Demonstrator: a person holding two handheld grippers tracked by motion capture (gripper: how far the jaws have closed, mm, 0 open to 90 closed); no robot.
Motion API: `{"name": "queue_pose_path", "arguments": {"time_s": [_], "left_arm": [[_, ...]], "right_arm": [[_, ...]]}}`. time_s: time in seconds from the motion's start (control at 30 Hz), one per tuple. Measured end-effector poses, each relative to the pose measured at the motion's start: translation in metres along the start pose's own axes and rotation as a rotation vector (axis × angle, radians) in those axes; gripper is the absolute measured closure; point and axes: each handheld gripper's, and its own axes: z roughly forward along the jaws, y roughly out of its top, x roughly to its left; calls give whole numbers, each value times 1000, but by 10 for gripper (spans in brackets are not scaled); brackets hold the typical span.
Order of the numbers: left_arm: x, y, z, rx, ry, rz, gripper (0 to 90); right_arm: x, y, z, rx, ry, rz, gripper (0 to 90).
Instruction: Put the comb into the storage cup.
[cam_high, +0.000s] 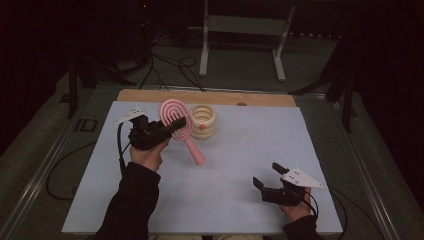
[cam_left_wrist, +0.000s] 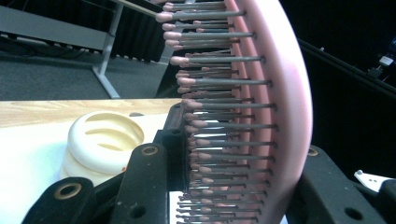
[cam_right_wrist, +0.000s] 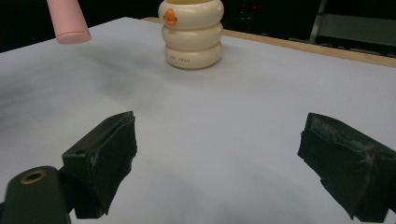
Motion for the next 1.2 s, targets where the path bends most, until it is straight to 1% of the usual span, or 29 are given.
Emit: {"name": "queue_pose_path", "arguments": {"time_s": [0.57,0.83,1.2], "left_arm": [[7,7,-2,-13,11,-2,648],[11,9,-1,-9,23,1,648],[17,11,2,-5,37,-6,648]], "right_arm": [[0,0,1,6,3,4,106],[0,0,1,6,5,4,106],[1,-1,1,5,7,4,106]]}}
